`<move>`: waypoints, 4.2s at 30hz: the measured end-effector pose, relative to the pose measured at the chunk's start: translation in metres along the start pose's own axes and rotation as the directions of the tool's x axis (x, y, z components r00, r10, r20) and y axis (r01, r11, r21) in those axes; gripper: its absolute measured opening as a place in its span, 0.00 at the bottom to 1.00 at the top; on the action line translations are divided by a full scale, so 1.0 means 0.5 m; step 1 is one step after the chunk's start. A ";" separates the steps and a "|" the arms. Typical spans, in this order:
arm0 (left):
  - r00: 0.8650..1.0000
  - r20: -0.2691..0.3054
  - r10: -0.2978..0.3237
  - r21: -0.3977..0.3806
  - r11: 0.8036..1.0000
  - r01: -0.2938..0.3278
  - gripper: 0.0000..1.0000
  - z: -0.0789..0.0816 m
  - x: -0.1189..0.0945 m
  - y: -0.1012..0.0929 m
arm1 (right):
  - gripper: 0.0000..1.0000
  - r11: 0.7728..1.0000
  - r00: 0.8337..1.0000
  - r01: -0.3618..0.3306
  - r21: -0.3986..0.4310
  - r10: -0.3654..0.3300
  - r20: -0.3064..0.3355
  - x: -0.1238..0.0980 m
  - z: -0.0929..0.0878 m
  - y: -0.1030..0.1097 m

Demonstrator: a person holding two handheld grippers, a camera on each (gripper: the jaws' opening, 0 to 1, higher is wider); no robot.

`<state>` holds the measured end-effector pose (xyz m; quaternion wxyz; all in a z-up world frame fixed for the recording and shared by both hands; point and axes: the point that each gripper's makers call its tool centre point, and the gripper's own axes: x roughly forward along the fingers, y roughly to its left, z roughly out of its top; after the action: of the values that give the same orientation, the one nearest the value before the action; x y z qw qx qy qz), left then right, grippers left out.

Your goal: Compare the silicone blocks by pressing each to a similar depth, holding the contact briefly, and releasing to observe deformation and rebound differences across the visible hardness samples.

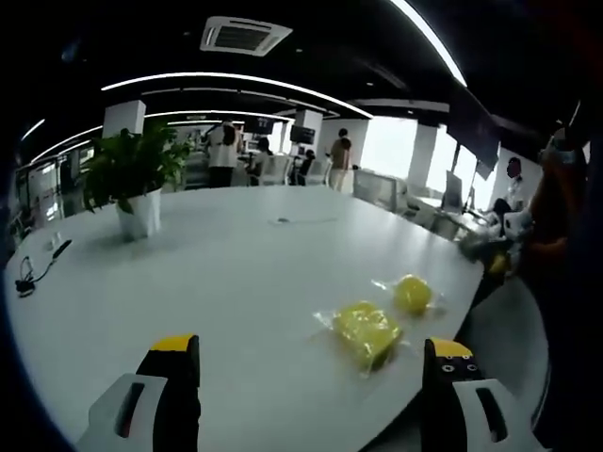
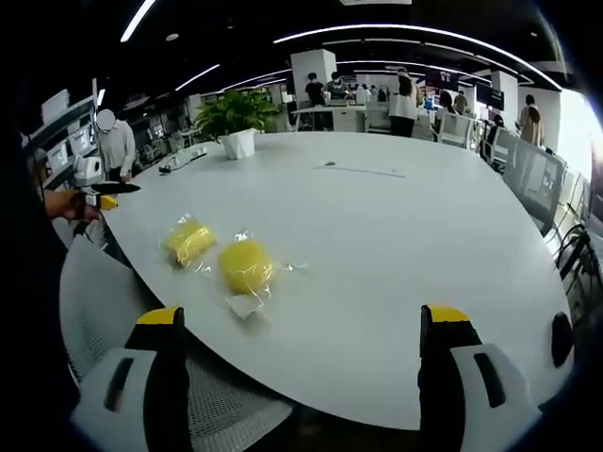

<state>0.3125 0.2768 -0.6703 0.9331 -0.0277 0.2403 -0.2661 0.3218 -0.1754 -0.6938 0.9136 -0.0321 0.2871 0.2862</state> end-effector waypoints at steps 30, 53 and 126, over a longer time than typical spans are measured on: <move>0.999 0.013 -0.032 -0.029 0.999 0.033 1.00 0.002 0.033 -0.033 | 0.97 0.991 0.991 -0.124 -0.047 0.126 0.039 0.012 0.030 0.017; 0.997 0.000 -0.082 -0.121 0.989 0.081 1.00 0.038 0.060 -0.035 | 0.97 0.992 0.992 -0.119 -0.029 0.120 0.037 0.012 0.020 0.023; 0.944 -0.145 -0.298 -0.685 0.718 0.121 0.00 -0.104 0.318 -0.041 | 0.97 0.989 0.990 -0.143 0.025 0.142 0.022 0.024 -0.005 0.045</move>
<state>0.3963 0.1822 -0.7816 0.7873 -0.3538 0.4278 -0.2682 0.3164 -0.1513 -0.7003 0.8940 0.0034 0.2831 0.3472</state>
